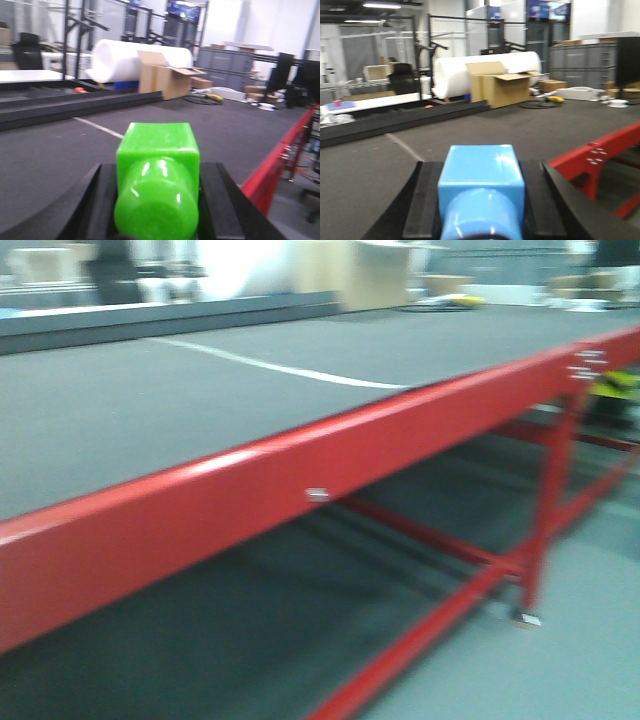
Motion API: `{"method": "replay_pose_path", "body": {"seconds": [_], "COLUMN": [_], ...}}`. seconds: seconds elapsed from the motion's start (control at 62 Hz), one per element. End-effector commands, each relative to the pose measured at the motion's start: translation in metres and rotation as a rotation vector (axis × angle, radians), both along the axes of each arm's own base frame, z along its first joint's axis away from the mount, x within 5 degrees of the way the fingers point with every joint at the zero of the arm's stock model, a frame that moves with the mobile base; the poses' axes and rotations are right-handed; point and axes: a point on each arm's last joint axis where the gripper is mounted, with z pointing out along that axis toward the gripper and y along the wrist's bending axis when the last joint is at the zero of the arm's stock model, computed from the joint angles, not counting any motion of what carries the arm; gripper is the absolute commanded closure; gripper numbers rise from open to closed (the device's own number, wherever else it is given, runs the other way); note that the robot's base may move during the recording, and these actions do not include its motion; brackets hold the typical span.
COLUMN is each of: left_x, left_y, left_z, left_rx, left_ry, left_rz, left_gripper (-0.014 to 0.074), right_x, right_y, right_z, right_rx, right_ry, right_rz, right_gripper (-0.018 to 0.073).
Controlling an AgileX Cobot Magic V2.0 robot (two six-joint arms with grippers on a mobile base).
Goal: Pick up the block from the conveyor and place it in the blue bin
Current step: 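Drive the base away from the conveyor holding both blocks, then drive the base toward the shelf rack of blue bins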
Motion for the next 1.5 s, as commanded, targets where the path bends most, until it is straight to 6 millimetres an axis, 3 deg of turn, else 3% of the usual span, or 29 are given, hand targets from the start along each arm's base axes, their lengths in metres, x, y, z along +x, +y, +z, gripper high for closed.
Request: {"method": "replay_pose_path", "body": {"seconds": [0.0,1.483], "left_x": [-0.0010,-0.0010], "left_y": [0.0004,0.0004], "left_z": [0.0024,0.0024], "left_rx": [-0.007,-0.007], "left_ry": [-0.025,-0.025], "left_rz": [0.004,0.004], "left_gripper": [0.0707,0.0707], "right_x": [-0.0009,-0.0009], "right_y": [-0.0002,-0.0002], "right_z": [0.0018,0.0018], "right_rx": [-0.007,-0.007], "right_ry": [-0.025,-0.025], "right_rz": [-0.003,-0.003], "right_gripper": [0.0721,0.0721]}}
